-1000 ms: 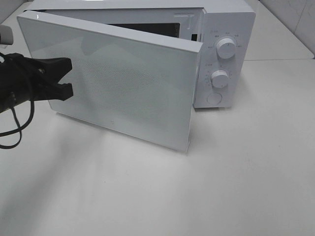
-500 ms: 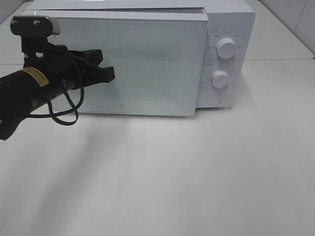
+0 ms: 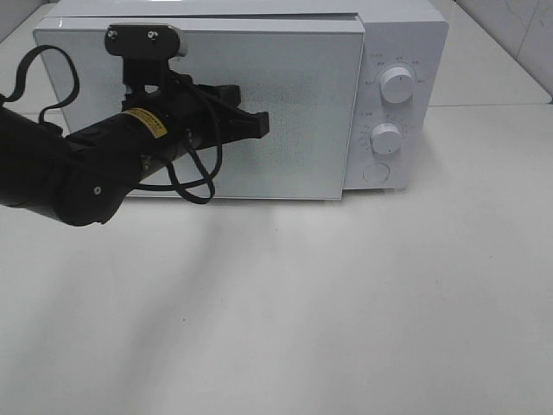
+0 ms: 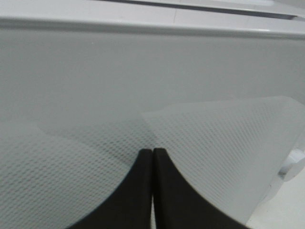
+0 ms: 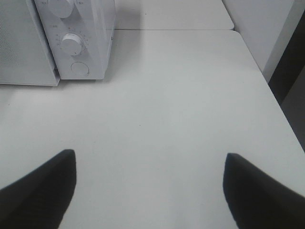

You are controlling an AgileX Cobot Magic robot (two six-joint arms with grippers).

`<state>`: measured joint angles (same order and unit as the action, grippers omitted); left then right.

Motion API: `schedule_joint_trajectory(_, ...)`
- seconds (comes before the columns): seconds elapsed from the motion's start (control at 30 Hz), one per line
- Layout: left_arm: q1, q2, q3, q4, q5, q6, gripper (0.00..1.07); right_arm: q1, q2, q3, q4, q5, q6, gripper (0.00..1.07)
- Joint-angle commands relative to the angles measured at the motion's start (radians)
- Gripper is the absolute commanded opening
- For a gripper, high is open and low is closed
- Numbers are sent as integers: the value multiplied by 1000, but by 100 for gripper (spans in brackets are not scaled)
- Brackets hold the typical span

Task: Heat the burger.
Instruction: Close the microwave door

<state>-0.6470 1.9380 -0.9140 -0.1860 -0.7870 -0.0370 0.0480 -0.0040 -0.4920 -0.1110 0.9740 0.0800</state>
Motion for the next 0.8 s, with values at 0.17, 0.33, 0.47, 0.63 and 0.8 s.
schedule_joint_trajectory(0.17,-7,49,-128,-64,17,17,0,-5,-36,1,-5,-13,-1,76)
schedule_joint_trajectory(0.33,-7,72,-185,-93,21,20,0,-5,-36,1,-5,-13,-1,76)
schedule_joint_trajectory(0.47,-7,102,-235,-151,39,87,0,-5,-36,1,-5,-13,-1,76)
schedule_joint_trajectory(0.63,-7,101,-240,-159,40,106,0,-5,-36,1,-5,-13,-1,76)
schedule_joint_trajectory(0.8,-50,29,-187,-157,122,105,0,-5,-36,1,-5,-13,-1,76)
